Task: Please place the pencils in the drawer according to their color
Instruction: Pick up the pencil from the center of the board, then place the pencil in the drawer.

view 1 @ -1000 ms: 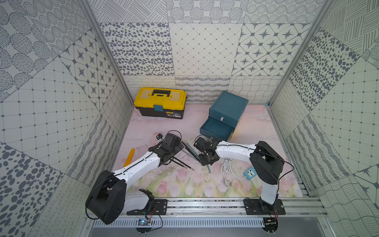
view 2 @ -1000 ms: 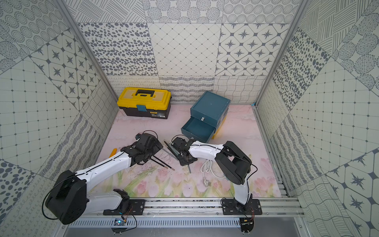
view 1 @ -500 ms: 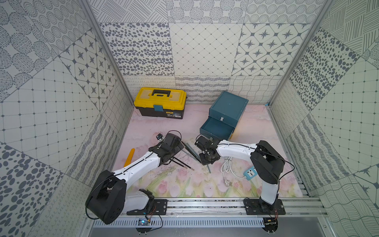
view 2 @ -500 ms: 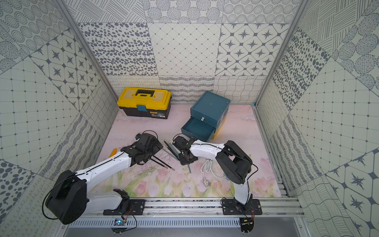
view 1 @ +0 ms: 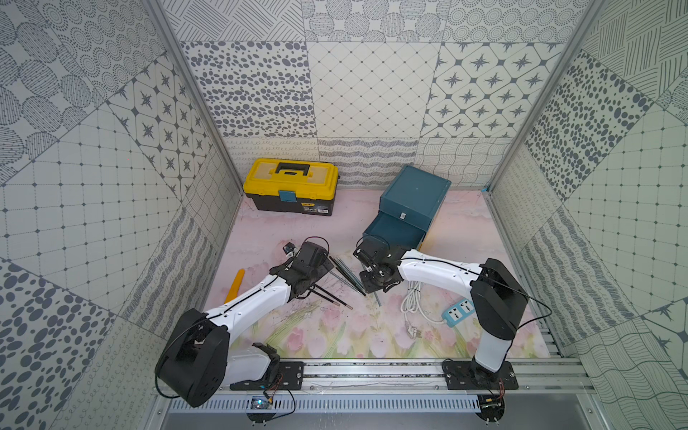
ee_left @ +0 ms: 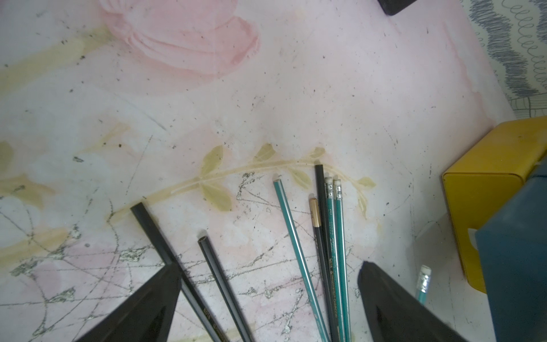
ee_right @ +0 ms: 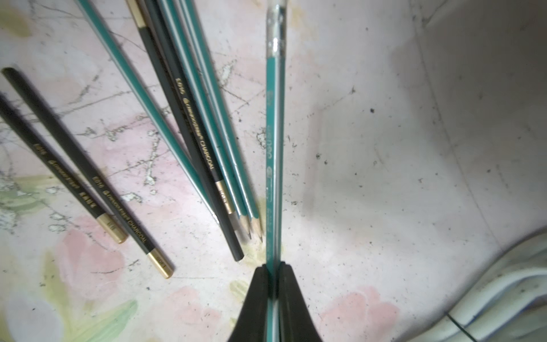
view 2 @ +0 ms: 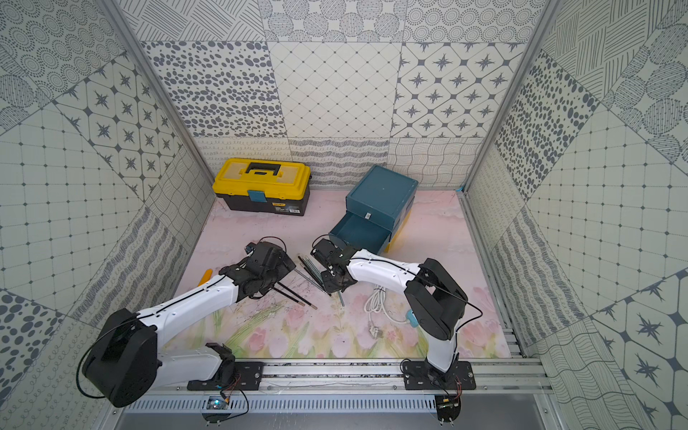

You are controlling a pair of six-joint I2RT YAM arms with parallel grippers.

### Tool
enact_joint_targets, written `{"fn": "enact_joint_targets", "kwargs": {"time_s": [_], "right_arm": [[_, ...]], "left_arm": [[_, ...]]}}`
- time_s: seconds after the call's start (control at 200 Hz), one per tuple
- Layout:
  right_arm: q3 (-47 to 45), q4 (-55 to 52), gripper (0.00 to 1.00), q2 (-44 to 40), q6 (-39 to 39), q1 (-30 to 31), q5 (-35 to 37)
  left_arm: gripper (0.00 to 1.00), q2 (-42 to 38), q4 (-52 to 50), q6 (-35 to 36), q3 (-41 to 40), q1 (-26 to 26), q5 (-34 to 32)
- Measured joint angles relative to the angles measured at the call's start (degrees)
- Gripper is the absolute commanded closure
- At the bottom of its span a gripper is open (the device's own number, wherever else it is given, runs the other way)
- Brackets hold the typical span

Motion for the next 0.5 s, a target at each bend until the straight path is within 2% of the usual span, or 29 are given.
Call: {"fn": "enact_joint_targets", "kwargs": {"time_s": [0.335, 0.5], "right_arm": [[8.0, -2.51, 1.0, -5.31, -4.04, -0.28, -0.09], [10.4, -3.21, 1.0, -8.44, -7.61, -3.85, -0.7]], "left_arm": [[0.01, -2.25, -0.22, -0.74, -1.03, 0.0, -1.6], [0.01, -2.47, -0.24, -0.79, -1.11, 0.0, -2.25]]}}
